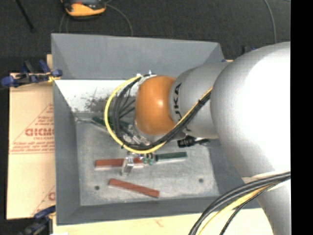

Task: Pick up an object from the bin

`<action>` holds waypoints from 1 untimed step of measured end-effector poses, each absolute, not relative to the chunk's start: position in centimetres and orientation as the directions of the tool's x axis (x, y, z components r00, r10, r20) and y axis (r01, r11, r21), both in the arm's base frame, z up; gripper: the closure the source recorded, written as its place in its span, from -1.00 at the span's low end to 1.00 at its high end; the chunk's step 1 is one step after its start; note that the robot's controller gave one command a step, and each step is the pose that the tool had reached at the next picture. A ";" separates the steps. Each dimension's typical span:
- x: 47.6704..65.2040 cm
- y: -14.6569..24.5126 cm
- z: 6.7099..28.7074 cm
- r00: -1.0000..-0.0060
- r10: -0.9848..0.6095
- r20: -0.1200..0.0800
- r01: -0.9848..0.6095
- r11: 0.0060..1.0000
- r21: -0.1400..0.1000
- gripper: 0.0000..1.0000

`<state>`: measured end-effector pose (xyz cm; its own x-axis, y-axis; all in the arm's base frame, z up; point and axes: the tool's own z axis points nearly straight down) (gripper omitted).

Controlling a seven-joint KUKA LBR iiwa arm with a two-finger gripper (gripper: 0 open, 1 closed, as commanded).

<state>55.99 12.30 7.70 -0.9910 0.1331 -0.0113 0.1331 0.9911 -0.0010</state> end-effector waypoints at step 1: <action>56.8 12.5 8.2 -1.000 0.004 0.002 0.004 1.000 0.002 1.00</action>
Offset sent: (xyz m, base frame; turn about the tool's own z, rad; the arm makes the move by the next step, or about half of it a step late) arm 0.0000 0.0000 0.0000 0.0000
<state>56.84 12.46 8.22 -1.0000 0.0036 0.0022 0.0036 1.0000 0.0020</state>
